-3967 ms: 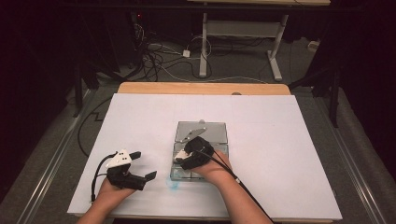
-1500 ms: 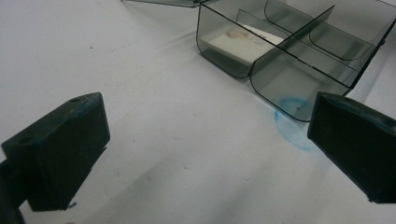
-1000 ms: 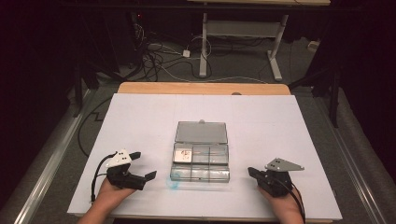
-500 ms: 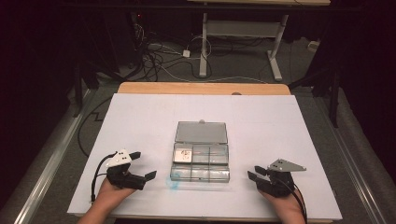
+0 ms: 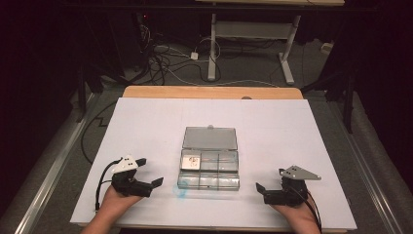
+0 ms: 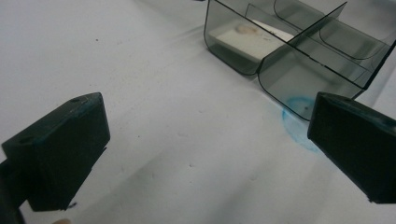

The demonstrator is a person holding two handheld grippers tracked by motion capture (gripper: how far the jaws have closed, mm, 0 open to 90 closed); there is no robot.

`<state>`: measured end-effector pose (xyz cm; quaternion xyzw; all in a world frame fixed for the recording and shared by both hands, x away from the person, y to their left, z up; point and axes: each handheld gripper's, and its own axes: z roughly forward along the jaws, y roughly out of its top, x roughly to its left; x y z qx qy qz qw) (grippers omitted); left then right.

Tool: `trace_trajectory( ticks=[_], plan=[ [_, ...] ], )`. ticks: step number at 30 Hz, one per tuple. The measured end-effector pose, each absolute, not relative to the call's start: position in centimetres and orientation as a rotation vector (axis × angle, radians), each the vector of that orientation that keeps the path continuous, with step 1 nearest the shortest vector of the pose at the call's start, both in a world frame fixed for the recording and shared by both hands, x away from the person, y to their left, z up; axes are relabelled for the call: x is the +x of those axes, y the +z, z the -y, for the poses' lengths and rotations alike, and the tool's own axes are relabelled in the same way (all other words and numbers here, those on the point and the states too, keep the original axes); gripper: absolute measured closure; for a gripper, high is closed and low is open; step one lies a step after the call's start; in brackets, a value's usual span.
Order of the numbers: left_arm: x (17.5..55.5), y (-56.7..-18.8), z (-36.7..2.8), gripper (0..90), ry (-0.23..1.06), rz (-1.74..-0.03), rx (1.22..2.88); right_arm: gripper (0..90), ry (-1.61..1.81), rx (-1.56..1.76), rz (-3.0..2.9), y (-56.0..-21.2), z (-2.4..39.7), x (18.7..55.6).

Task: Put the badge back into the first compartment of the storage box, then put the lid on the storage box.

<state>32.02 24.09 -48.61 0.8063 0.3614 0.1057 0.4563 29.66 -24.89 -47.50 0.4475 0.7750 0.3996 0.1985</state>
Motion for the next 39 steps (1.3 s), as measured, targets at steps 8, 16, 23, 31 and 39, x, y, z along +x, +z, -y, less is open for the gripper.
trace_trajectory(
  ticks=[8, 16, 23, 31, 39],
  plan=[
    [32.6, -48.6, -24.1, 0.0, 0.207, -0.926, 1.969, 0.0, 1.114, 1.253, -2.17, -47.6, 24.9, 29.7],
    [34.2, -48.2, -22.8, 0.0, 0.188, -0.927, 1.938, 0.0, 1.128, 1.254, -2.184, -47.6, 24.9, 30.0],
    [36.5, -47.6, -21.8, 0.0, 0.183, -0.933, 1.93, 0.0, 1.127, 1.26, -2.172, -47.6, 24.7, 30.6],
    [38.9, -46.6, -20.8, 0.0, 0.193, -0.94, 1.915, 0.0, 1.184, 1.276, -2.155, -46.6, 24.2, 31.7],
    [41.0, -46.4, -20.2, 0.0, 0.187, -0.981, 1.928, 0.0, 1.225, 1.261, -2.134, -45.0, 23.1, 34.0]
  ],
)
